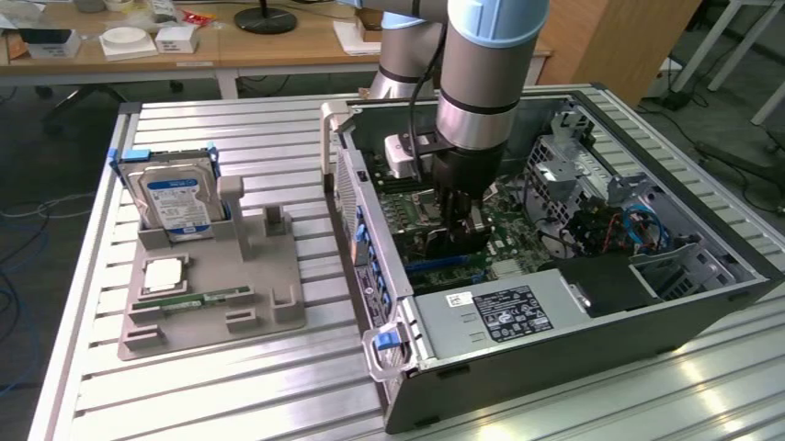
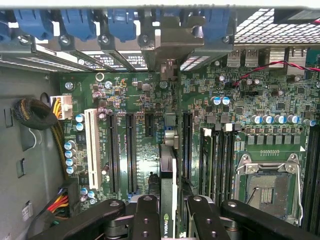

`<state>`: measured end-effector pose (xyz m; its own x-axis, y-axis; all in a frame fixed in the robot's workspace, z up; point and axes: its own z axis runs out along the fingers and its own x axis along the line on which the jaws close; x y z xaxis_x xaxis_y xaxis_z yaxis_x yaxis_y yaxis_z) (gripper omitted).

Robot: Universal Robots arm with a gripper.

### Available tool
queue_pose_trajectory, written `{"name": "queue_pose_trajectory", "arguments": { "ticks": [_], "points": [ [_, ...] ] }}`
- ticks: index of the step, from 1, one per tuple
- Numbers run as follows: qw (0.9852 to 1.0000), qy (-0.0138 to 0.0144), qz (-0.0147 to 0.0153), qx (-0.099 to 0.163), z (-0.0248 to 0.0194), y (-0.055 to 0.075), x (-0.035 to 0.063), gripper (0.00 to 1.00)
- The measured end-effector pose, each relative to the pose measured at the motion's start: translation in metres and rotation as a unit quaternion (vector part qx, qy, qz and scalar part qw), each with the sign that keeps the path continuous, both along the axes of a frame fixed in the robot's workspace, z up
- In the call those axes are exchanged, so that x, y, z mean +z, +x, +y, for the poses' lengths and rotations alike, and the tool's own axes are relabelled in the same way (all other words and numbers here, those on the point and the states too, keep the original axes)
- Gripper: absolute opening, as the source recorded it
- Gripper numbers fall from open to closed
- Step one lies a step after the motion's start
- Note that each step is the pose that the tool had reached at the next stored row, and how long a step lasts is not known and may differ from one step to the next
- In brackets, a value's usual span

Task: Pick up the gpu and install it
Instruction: 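Insert the gpu into the slot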

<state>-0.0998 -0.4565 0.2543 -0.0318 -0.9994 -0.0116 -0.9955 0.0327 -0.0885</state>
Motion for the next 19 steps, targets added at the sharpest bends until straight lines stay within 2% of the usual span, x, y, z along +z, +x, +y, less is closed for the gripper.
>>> {"name": "queue_pose_trajectory", "arguments": {
  "ticks": [12, 19],
  "points": [
    [1.0000, 0.0000, 0.0004, 0.000, 0.0000, -0.0004, -0.0046, 0.26],
    [1.0000, 0.0026, 0.0003, 0.000, 0.0000, -0.0004, -0.0050, 0.26]
  ]
}}
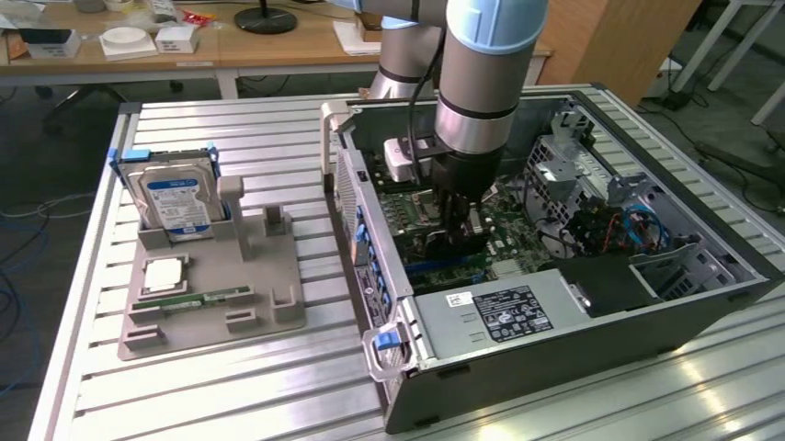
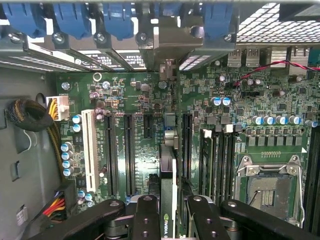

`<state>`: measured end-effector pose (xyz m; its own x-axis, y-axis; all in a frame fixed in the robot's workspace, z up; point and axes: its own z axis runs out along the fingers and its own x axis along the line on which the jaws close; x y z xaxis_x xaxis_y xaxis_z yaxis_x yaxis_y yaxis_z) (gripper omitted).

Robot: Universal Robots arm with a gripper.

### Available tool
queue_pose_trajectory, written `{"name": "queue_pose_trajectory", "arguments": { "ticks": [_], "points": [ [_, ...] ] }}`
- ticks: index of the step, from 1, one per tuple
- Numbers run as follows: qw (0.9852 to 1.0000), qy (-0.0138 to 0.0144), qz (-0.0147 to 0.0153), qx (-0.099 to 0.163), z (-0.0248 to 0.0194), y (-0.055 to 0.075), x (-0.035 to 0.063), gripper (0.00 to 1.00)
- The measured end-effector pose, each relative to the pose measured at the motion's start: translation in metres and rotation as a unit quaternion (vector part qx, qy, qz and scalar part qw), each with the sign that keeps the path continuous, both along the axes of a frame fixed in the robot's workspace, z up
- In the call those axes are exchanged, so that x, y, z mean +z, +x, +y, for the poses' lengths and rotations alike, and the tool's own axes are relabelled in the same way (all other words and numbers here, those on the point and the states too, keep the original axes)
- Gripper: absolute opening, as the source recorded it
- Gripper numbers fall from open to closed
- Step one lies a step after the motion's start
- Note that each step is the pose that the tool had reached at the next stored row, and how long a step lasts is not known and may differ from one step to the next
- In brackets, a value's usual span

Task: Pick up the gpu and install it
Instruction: 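Insert the gpu into the slot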

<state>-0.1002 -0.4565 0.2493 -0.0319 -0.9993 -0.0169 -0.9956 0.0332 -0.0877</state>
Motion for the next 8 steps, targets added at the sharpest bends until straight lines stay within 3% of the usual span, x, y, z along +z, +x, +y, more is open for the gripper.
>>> {"name": "queue_pose_trajectory", "arguments": {
  "ticks": [8],
  "points": [
    [1.0000, 0.0006, 0.0000, 0.000, -0.0021, -0.0007, 0.0000, 0.26]
  ]
}}
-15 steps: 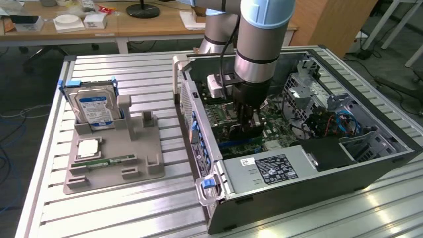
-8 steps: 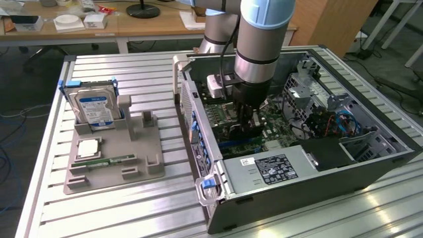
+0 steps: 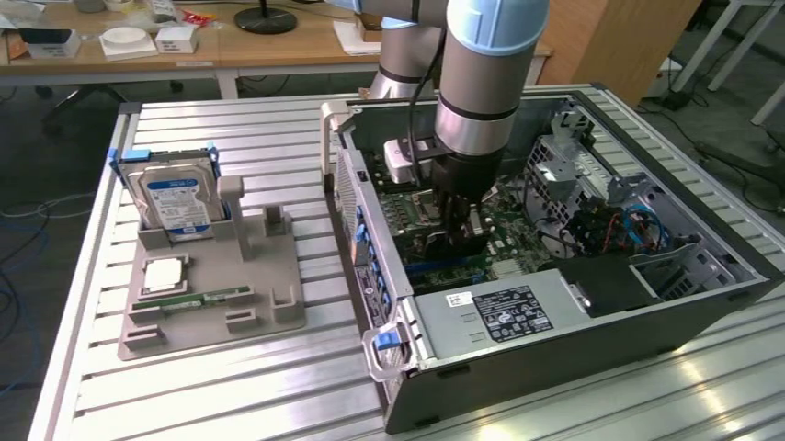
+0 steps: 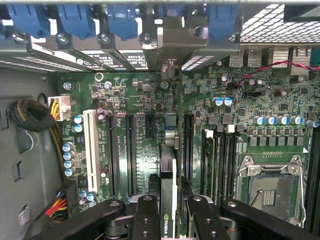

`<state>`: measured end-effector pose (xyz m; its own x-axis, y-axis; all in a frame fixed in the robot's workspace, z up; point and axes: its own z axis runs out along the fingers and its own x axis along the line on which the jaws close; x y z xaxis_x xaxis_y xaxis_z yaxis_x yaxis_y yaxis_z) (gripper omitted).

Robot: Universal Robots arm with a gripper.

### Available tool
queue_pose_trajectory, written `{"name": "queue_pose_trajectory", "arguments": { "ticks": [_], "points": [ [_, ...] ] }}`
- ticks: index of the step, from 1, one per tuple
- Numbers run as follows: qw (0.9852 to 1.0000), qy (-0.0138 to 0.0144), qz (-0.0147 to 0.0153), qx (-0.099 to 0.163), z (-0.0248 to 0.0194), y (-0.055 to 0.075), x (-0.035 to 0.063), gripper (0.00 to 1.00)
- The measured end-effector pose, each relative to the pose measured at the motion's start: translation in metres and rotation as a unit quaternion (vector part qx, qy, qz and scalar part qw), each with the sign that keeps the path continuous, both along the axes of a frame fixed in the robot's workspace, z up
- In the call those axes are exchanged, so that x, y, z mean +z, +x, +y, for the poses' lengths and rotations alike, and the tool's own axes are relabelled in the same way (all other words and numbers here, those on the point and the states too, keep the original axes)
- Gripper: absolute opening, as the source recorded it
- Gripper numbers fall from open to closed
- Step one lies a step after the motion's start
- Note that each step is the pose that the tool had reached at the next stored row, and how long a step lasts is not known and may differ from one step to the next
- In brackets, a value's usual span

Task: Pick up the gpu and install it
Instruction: 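Insert the gpu into the slot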

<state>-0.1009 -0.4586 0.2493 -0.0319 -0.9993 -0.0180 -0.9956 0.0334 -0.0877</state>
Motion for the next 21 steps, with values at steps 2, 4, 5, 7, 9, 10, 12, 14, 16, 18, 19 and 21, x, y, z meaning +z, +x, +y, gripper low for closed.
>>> {"name": "queue_pose_trajectory", "arguments": {
  "ticks": [2, 4, 5, 7, 9, 10, 12, 14, 16, 18, 19, 21],
  "points": [
    [1.0000, 0.0000, 0.0000, 0.000, 0.0000, 0.0000, -0.0001, 0.26],
    [1.0000, -0.0001, 0.0000, 0.000, -0.0001, 0.0000, -0.0011, 0.26],
    [1.0000, -0.0001, 0.0000, 0.000, -0.0001, 0.0000, -0.0016, 0.26],
    [1.0000, -0.0001, 0.0001, 0.000, -0.0001, 0.0000, -0.0022, 0.26],
    [1.0000, 0.0001, 0.0001, 0.000, -0.0001, -0.0001, -0.0026, 0.26],
    [1.0000, 0.0001, 0.0000, 0.000, -0.0001, 0.0000, -0.0026, 0.26],
    [1.0000, 0.0001, 0.0000, 0.000, -0.0001, -0.0001, -0.0026, 0.26],
    [1.0000, 0.0001, 0.0000, 0.000, -0.0001, 0.0000, -0.0026, 0.26],
    [1.0000, 0.0002, 0.0000, 0.000, -0.0001, 0.0000, -0.0026, 0.26],
    [1.0000, 0.0001, 0.0000, 0.000, -0.0001, 0.0000, -0.0029, 0.26],
    [1.0000, 0.0002, 0.0000, 0.000, -0.0001, 0.0000, -0.0029, 0.26],
    [1.0000, 0.0002, 0.0000, 0.000, -0.0001, 0.0000, -0.0029, 0.26]
  ]
}}
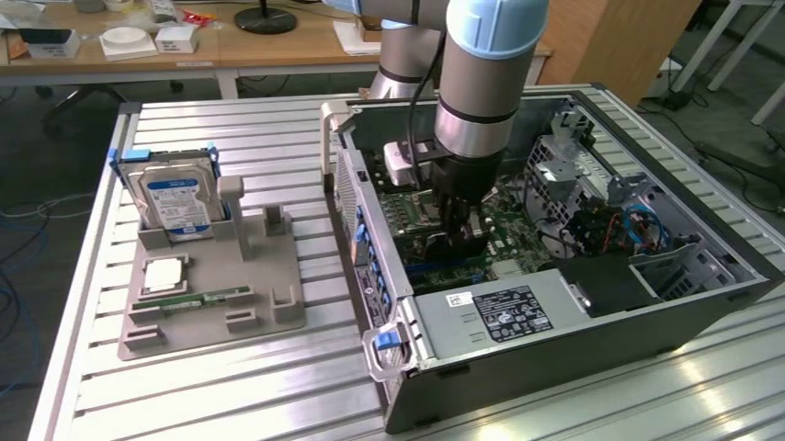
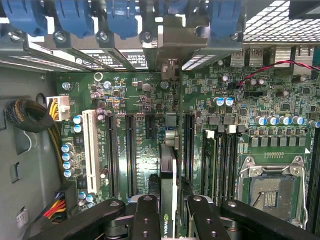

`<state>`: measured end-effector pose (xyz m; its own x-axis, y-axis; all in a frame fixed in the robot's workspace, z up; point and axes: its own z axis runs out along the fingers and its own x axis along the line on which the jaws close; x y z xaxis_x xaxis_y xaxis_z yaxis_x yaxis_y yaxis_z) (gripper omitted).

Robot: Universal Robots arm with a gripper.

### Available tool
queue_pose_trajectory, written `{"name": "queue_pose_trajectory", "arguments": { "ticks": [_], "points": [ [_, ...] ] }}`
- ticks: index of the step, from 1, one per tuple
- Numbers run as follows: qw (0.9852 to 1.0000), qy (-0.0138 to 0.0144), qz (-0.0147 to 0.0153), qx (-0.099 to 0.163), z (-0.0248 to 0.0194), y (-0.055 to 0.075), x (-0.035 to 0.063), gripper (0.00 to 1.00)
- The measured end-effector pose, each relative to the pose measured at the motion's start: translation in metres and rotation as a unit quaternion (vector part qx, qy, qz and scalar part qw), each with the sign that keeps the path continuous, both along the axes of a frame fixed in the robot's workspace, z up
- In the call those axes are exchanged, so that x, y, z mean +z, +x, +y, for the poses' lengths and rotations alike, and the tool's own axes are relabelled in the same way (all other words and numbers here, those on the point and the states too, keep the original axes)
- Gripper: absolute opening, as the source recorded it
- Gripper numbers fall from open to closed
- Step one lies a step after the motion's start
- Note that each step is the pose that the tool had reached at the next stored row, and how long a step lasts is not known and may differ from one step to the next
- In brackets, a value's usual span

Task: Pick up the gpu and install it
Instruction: 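Insert the gpu into the slot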

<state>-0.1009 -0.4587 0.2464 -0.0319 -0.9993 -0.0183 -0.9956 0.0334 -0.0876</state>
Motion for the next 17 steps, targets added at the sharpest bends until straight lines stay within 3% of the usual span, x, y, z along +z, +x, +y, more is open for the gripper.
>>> {"name": "queue_pose_trajectory", "arguments": {
  "ticks": [17],
  "points": [
    [1.0000, -0.0001, 0.0001, 0.000, -0.0001, 0.0018, -0.0010, 0.26]
  ]
}}
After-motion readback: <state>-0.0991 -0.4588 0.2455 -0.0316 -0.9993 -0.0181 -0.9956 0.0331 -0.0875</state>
